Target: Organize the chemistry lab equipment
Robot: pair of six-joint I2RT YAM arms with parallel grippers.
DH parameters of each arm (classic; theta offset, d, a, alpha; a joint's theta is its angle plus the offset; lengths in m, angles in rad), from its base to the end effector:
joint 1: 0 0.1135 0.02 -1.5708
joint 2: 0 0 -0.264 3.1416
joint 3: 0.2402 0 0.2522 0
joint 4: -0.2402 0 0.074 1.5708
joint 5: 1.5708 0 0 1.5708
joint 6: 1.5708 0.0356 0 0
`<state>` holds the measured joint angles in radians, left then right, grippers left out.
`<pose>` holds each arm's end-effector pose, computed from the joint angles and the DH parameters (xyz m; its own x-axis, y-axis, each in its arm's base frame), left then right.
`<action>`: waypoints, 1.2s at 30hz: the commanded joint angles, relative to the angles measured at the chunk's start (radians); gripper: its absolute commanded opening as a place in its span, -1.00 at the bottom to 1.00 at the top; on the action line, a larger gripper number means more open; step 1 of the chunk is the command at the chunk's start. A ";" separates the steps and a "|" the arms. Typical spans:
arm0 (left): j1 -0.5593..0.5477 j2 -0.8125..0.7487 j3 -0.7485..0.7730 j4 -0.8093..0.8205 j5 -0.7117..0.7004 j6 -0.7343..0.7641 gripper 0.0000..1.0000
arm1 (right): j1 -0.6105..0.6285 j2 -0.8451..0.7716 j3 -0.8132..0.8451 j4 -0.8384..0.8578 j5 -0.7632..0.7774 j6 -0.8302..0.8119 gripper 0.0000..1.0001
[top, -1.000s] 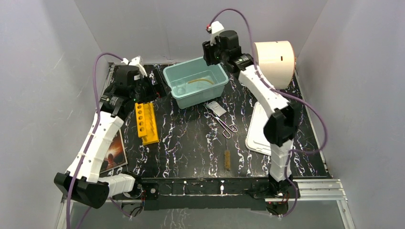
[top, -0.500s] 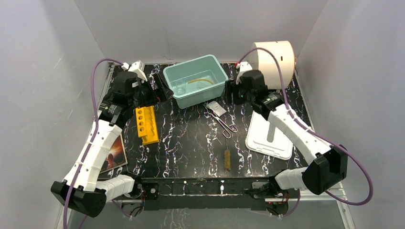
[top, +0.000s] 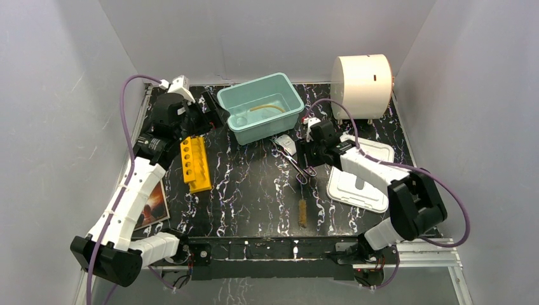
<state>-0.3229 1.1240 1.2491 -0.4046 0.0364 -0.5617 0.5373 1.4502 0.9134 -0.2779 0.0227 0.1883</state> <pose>0.2336 -0.0795 0.4114 -0.4080 -0.4248 -0.8082 0.1571 0.8393 -0.5204 0.2621 0.1552 0.2221 -0.7072 -0.2035 -0.6771 -0.3725 0.9212 0.1122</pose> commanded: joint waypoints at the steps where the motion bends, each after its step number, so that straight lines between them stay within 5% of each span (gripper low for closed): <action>1: -0.002 0.016 0.012 0.031 0.016 -0.006 0.87 | 0.013 0.071 0.052 0.113 -0.017 -0.044 0.43; 33: -0.002 0.013 0.003 0.009 -0.003 0.034 0.90 | 0.081 0.333 0.113 0.212 0.037 -0.240 0.01; 36: -0.002 0.011 0.000 0.009 -0.003 0.034 0.89 | 0.082 0.338 0.114 0.204 0.036 -0.258 -0.23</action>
<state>-0.3229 1.1522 1.2491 -0.3977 0.0402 -0.5411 0.6121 1.7645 1.0008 -0.0818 0.0566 -0.0246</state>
